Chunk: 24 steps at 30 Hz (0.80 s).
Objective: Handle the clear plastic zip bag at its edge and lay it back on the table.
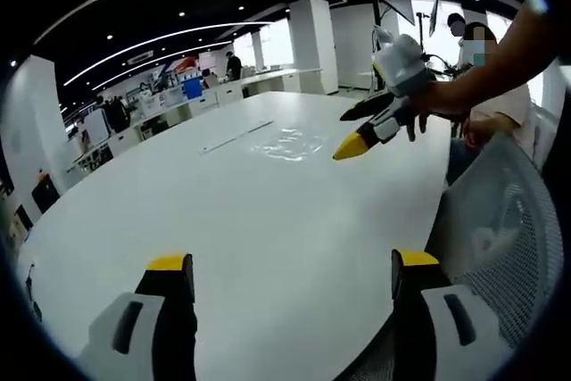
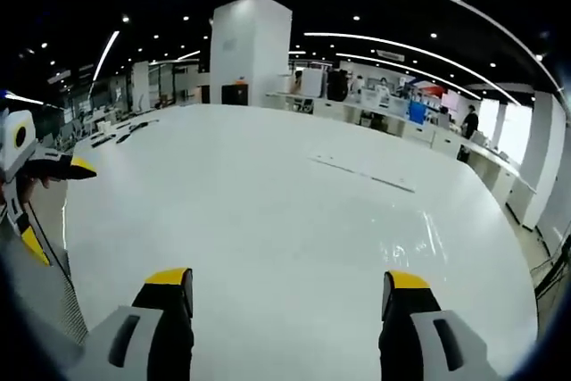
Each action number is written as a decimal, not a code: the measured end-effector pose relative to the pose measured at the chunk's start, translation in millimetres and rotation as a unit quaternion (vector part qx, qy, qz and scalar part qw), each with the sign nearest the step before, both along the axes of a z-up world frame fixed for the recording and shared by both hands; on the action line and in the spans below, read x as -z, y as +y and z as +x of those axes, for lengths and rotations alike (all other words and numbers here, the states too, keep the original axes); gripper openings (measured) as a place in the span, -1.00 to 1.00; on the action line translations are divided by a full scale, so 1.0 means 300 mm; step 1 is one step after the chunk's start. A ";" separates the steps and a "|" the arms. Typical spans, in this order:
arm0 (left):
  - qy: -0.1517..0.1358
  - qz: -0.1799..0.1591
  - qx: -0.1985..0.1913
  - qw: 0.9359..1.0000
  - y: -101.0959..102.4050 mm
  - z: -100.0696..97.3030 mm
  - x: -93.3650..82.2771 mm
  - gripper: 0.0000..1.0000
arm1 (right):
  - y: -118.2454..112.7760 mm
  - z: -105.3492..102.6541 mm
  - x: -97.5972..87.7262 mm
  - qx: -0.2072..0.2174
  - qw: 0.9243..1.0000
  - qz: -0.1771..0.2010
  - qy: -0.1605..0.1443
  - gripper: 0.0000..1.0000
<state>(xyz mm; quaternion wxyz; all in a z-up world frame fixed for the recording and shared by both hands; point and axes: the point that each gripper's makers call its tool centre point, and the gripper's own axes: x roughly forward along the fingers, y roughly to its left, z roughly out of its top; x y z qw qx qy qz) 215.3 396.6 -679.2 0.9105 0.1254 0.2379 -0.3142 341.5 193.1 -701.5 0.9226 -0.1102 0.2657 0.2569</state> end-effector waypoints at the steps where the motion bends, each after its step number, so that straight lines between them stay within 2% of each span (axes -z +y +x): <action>1: 0.002 -0.003 -0.002 1.000 0.000 0.002 -0.002 0.88 | -0.003 0.020 0.008 -0.001 1.000 -0.005 0.003 0.68; 9: 0.004 -0.002 -0.008 1.000 0.007 0.012 -0.009 0.87 | 0.015 0.096 0.017 -0.003 1.000 -0.009 0.005 0.60; 12: 0.019 -0.019 -0.021 0.999 0.013 0.015 -0.003 0.86 | 0.029 0.131 0.022 -0.001 1.000 -0.007 0.006 0.60; 18: 0.026 -0.029 -0.027 0.999 0.015 0.009 -0.008 0.85 | 0.039 0.167 0.056 -0.005 1.000 -0.017 0.017 0.41; 21: 0.027 -0.024 -0.024 0.999 0.016 0.005 -0.009 0.83 | 0.045 0.177 0.062 0.011 0.999 -0.009 0.032 0.33; 24: 0.034 -0.029 -0.029 0.999 0.017 0.004 -0.010 0.82 | 0.042 0.196 0.067 0.024 0.999 -0.001 0.034 0.31</action>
